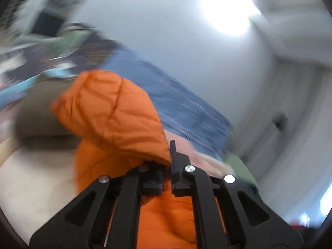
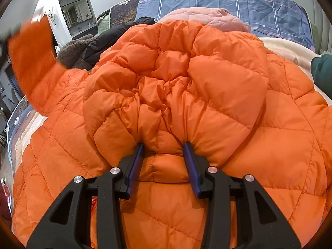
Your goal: Fold large clothes
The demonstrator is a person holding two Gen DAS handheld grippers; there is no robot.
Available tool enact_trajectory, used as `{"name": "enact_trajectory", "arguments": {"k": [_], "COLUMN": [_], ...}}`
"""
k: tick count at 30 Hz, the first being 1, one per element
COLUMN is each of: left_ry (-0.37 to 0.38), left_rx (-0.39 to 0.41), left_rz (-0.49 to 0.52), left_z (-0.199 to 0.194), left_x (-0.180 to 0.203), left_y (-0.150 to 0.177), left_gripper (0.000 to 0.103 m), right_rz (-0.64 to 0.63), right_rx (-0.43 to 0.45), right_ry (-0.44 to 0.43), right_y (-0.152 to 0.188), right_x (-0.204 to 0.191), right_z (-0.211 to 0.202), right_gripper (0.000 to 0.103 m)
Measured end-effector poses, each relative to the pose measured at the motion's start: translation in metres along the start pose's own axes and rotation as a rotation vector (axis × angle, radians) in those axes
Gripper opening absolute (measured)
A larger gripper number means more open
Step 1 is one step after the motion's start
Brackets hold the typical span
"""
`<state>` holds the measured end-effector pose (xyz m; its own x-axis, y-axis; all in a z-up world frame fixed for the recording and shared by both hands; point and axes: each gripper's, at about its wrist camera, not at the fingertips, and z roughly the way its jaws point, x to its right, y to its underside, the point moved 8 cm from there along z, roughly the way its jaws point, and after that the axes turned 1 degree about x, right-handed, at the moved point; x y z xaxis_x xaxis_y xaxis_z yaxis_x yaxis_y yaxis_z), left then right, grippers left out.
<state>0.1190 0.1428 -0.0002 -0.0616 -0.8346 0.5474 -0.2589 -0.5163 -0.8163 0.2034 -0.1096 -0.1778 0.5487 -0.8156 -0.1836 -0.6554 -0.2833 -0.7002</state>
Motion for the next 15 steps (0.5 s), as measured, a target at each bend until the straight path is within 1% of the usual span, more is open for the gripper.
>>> {"name": "enact_trajectory", "arguments": {"k": [1, 3, 4, 5, 6, 7, 8, 9, 10, 11, 12, 13, 14, 15], "left_ry": [0.07, 0.148, 0.17, 0.196, 0.213, 0.226, 0.234, 0.227, 0.215, 0.195, 0.185, 0.184, 0.188, 0.187], "left_rx": [-0.052, -0.14, -0.171, -0.219, -0.26, -0.306, -0.379, -0.427, -0.469, -0.512, -0.534, -0.55, -0.566, -0.566], "left_rz": [0.06, 0.136, 0.162, 0.2, 0.224, 0.241, 0.262, 0.279, 0.294, 0.31, 0.314, 0.312, 0.31, 0.313], "left_z": [0.024, 0.061, 0.072, 0.094, 0.113, 0.13, 0.154, 0.167, 0.177, 0.182, 0.186, 0.184, 0.183, 0.177], "left_x": [0.04, 0.093, 0.111, 0.134, 0.149, 0.16, 0.173, 0.175, 0.174, 0.169, 0.163, 0.159, 0.154, 0.146], "left_y": [0.01, 0.037, 0.049, 0.066, 0.082, 0.097, 0.12, 0.137, 0.151, 0.172, 0.18, 0.192, 0.198, 0.199], "left_gripper": [0.004, 0.005, 0.005, 0.005, 0.006, 0.009, 0.014, 0.018, 0.029, 0.038, 0.043, 0.049, 0.052, 0.053], "right_rz": [0.002, 0.006, 0.01, 0.014, 0.018, 0.023, 0.029, 0.035, 0.044, 0.056, 0.069, 0.089, 0.11, 0.133], "right_rx": [0.001, 0.003, 0.005, 0.006, 0.008, 0.01, 0.013, 0.018, 0.026, 0.035, 0.044, 0.058, 0.072, 0.083], "right_ry": [-0.002, -0.006, -0.011, -0.015, -0.019, -0.023, -0.027, -0.027, -0.025, -0.022, -0.023, -0.03, -0.044, -0.057], "right_y": [0.0, 0.0, 0.0, 0.0, 0.0, 0.0, 0.0, 0.0, 0.0, 0.001, 0.002, 0.004, 0.006, 0.008], "right_x": [0.0, 0.0, 0.0, 0.001, 0.001, 0.002, 0.002, 0.003, 0.005, 0.007, 0.009, 0.012, 0.015, 0.018], "right_z": [0.0, 0.0, 0.0, 0.0, 0.0, 0.0, -0.001, -0.004, -0.008, -0.013, -0.019, -0.027, -0.035, -0.044], "right_gripper": [0.042, 0.042, 0.042, 0.042, 0.043, 0.043, 0.043, 0.044, 0.045, 0.048, 0.052, 0.053, 0.056, 0.058]}}
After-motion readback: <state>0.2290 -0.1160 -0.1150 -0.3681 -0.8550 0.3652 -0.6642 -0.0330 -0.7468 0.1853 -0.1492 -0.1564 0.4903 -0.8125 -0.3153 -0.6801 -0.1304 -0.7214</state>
